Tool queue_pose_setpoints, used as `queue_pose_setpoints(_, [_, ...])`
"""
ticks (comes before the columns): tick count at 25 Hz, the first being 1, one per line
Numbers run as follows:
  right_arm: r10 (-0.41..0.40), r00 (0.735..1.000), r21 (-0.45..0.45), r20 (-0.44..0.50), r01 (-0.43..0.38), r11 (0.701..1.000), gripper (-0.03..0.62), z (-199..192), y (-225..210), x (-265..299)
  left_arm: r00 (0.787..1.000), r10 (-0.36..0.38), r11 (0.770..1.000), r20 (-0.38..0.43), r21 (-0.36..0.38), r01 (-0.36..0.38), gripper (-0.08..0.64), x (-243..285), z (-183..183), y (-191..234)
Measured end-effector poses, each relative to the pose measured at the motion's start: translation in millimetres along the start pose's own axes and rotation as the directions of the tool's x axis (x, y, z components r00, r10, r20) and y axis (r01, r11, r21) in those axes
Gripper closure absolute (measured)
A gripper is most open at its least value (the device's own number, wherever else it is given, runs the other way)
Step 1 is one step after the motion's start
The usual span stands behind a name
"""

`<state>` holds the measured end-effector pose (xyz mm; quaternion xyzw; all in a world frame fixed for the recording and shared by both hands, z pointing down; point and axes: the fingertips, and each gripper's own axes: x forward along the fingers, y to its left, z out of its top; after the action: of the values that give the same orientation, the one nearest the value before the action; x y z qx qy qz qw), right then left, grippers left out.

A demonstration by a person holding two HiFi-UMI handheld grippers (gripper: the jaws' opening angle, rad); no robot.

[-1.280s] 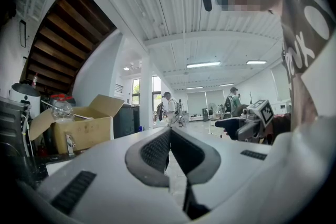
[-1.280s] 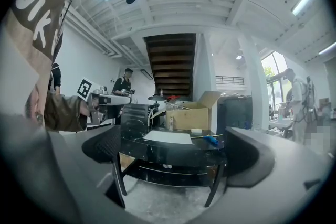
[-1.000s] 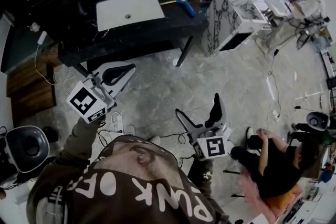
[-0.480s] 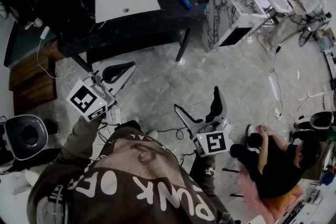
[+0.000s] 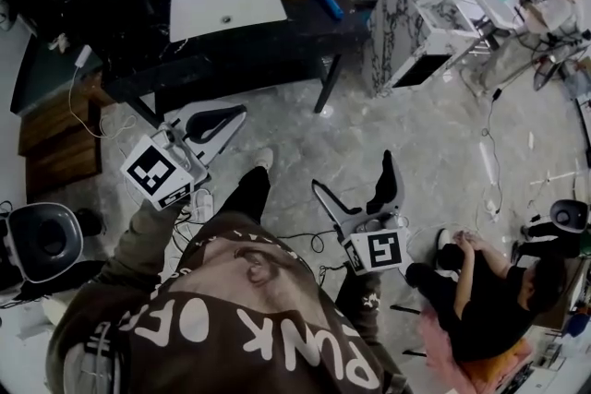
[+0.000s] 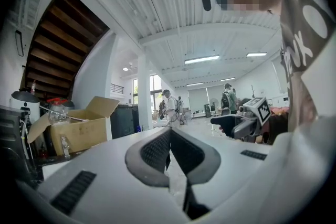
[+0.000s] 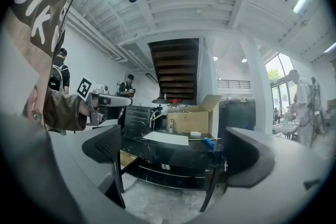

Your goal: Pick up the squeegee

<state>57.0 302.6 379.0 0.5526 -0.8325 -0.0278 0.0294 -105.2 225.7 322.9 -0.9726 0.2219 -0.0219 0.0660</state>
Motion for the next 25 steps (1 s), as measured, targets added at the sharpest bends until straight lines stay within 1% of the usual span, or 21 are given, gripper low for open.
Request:
queue_pose_setpoints(5, [-0.009,1.000,-0.002,-0.018,0.009,1.000,-0.003,-9.5,-32.7,46.0,1.000,-0.001,1.000,0.014,-0.016,0.001,0.557,34.7,-13.1,43.3])
queue_pose_setpoints(9, [-0.037,0.999,0.008,-0.036,0.037,0.999,-0.003,-14.4,-71.3,100.0,1.000,-0.010,0.999,0.022,-0.045,0.011,0.557,76.7,-27.3,96.1])
queue_pose_setpoints(13, [-0.040,0.997,-0.001,-0.066,0.040,0.999,-0.003,-17.7,-105.4,154.6,1.000,-0.015,0.998,0.019,-0.065,0.016,0.557,115.7,-35.4,153.4])
queue_pose_setpoints(16, [-0.054,0.995,0.014,-0.082,0.056,0.998,-0.003,-19.0,-132.1,189.9,1.000,-0.026,0.996,0.008,-0.079,0.027,0.557,145.0,-42.0,189.2])
queue_pose_setpoints(19, [-0.076,0.993,0.051,-0.089,0.081,0.995,-0.003,-18.6,-156.9,223.0,0.999,-0.038,0.995,-0.004,-0.096,0.037,0.557,172.7,-48.8,220.5])
queue_pose_setpoints(25, [-0.088,0.988,0.063,-0.130,0.097,0.993,-0.003,-27.7,-192.6,288.6,0.997,-0.077,0.990,-0.012,-0.122,0.075,0.557,216.6,-64.0,278.0])
